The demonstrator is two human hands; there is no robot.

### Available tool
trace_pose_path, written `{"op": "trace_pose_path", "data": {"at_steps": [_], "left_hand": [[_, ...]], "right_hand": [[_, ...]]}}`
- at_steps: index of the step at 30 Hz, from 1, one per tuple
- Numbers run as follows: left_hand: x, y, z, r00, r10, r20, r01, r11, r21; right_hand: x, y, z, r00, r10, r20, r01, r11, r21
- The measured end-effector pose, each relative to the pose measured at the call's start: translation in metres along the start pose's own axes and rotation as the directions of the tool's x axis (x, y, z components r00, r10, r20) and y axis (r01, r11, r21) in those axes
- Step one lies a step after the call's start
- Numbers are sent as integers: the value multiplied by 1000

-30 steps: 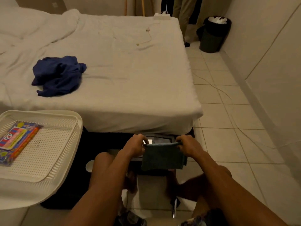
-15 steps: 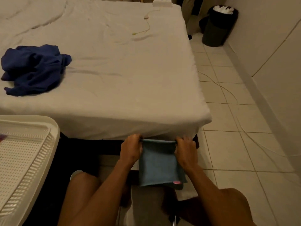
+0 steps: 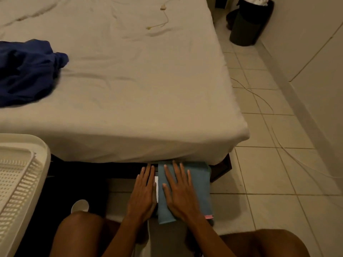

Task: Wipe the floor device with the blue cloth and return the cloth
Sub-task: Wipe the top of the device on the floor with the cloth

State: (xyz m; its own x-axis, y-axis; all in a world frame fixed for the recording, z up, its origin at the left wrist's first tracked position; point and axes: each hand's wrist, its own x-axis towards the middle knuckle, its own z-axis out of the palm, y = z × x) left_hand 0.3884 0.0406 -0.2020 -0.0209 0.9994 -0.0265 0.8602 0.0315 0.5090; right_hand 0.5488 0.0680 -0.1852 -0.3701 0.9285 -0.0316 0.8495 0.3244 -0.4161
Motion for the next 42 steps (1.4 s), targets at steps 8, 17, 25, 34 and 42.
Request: {"op": "trace_pose_path", "data": {"at_steps": [8, 17, 25, 34, 42], "left_hand": [[-5, 5, 6, 1000, -4, -28, 6, 998, 59], [4, 14, 13, 987, 142, 71, -148, 985, 84], [3, 20, 14, 993, 105, 60, -110, 988, 105], [6, 16, 18, 989, 126, 82, -138, 977, 161], [5, 20, 14, 989, 124, 76, -135, 978, 160]], "right_hand": [[-26, 36, -3, 988, 153, -17, -154, 986, -57], [-14, 21, 2, 979, 203, -21, -204, 978, -34], [-28, 31, -3, 981, 190, -42, -191, 981, -30], [-8, 24, 4, 971, 225, -82, -230, 972, -54], [-20, 28, 1, 980, 187, -63, -187, 982, 4]]}}
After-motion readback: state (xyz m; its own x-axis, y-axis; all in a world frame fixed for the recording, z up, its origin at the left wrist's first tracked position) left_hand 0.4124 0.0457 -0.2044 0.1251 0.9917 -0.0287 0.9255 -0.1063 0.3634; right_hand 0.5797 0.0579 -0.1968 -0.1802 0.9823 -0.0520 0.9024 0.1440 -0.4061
